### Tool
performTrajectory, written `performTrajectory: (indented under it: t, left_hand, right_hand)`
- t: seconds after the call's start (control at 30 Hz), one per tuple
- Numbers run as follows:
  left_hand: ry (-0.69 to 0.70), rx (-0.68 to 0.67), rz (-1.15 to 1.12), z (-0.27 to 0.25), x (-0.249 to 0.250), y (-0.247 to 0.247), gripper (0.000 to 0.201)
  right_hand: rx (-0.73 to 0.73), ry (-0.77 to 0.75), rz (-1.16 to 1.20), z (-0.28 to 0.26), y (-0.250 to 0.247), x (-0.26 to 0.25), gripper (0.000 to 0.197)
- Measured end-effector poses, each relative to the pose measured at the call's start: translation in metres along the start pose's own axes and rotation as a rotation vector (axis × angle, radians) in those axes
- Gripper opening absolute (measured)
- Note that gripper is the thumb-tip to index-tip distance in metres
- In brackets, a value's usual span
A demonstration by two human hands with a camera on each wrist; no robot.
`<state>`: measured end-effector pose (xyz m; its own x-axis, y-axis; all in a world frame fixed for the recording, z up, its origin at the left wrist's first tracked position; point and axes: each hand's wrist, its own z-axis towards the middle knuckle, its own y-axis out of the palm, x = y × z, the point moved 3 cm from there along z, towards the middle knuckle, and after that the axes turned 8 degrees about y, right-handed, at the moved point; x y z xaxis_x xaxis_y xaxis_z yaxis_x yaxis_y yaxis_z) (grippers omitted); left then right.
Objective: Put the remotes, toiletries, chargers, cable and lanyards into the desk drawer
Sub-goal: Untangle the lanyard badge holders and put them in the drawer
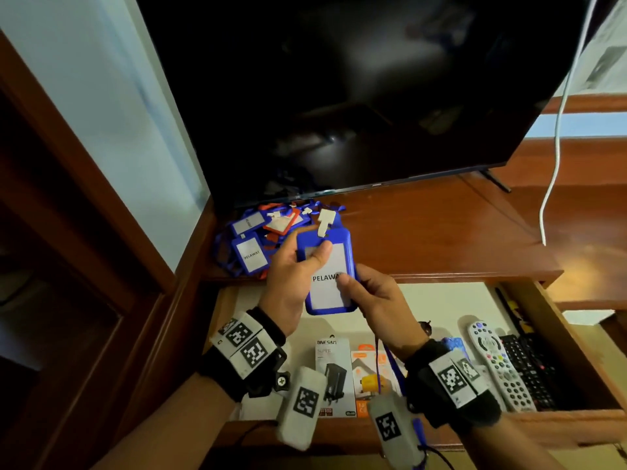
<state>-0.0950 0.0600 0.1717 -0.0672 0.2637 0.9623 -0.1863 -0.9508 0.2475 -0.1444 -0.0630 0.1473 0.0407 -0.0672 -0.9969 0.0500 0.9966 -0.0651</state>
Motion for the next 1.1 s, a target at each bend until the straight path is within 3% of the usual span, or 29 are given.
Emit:
performTrajectory:
  t: [0.1,0.2,0.27,0.33,0.5,0.63,0.7,0.8,0.93,1.03,1.1]
  left_hand:
    - [-0.013,-0.066,0.101,0.011,0.006,-0.029,0.044]
    - [0.001,-0.38,0.381,0.021,0.024,-0.051,0.062]
    - [0.018,-0.673,0.634,0.021,0.039,-0.056,0.05]
    - [-0.014,-0.855,0.822,0.02,0.048,-0.059,0.038]
    - [-0.079,-0.95,0.954,0.014,0.051,-0.065,0.032]
    - [-0.094,-0.931,0.936,0.01,0.043,-0.069,0.024]
    - [-0.094,-0.88,0.904,0.01,0.039,-0.073,0.028]
    - [-0.075,-0.759,0.798,0.011,0.04,-0.079,0.022]
    - [-0.025,-0.429,0.525,0.016,0.045,-0.085,0.015]
    - [0.099,-0.143,0.445,0.02,0.049,-0.09,0.009]
    - [0.158,0.0,0.463,0.025,0.047,-0.095,0.011]
  right_hand:
    - [-0.093,0.039,-0.052,0.001,0.002,-0.001,0.042]
    - [-0.243,0.105,-0.108,0.0,0.002,-0.005,0.042]
    - [-0.363,0.173,-0.14,-0.001,0.005,-0.008,0.027]
    - [-0.444,0.215,-0.183,-0.001,0.009,-0.014,0.017]
    - [-0.47,0.276,-0.205,0.007,0.011,-0.018,0.023]
    - [-0.442,0.275,-0.174,0.007,0.013,-0.014,0.023]
    - [-0.363,0.247,-0.122,0.007,0.012,-0.011,0.042]
    - [-0.198,0.291,0.085,0.007,0.007,-0.002,0.048]
    - [-0.135,0.381,0.426,0.008,0.003,0.016,0.048]
    - [-0.06,0.418,0.384,0.007,0.007,0.025,0.029]
    - [-0.054,0.417,0.287,0.004,0.014,0.025,0.028]
